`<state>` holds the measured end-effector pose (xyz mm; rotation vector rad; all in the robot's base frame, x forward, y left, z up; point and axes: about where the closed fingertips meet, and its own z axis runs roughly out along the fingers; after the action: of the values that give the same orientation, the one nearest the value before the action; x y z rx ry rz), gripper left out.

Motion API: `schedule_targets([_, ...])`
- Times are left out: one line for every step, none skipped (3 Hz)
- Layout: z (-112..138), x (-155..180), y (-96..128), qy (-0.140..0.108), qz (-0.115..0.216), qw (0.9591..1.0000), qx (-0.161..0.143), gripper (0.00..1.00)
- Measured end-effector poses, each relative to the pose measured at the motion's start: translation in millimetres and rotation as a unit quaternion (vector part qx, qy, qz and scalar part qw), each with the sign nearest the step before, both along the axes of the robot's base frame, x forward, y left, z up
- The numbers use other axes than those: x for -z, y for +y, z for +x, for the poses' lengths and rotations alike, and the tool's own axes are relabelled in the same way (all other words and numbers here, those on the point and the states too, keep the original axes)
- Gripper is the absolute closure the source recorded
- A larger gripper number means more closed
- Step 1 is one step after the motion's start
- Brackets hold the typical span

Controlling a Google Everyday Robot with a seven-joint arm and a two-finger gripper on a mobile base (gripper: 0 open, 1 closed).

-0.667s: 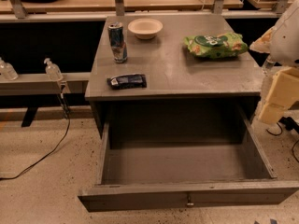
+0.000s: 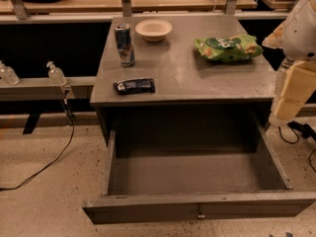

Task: Place green rice chip bag into top drawer

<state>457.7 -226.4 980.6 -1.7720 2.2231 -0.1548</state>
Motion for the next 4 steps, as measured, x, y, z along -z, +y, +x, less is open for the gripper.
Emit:
schedule_targets([32.8, 2.6, -14.5, 0.017, -0.021, 0.9992, -0.029, 0.0])
schedule_targets([91.2, 2.3, -29.0, 0.018, -0.043, 0.997, -0.062, 0.0])
schedule_targets([130.0, -10.8, -51.3, -0.032, -0.06, 0.9944, -0.08, 0.0])
schedule_targets([155.9, -25.0, -85.3, -0.125, -0.076, 0.9878, -0.052, 0.0])
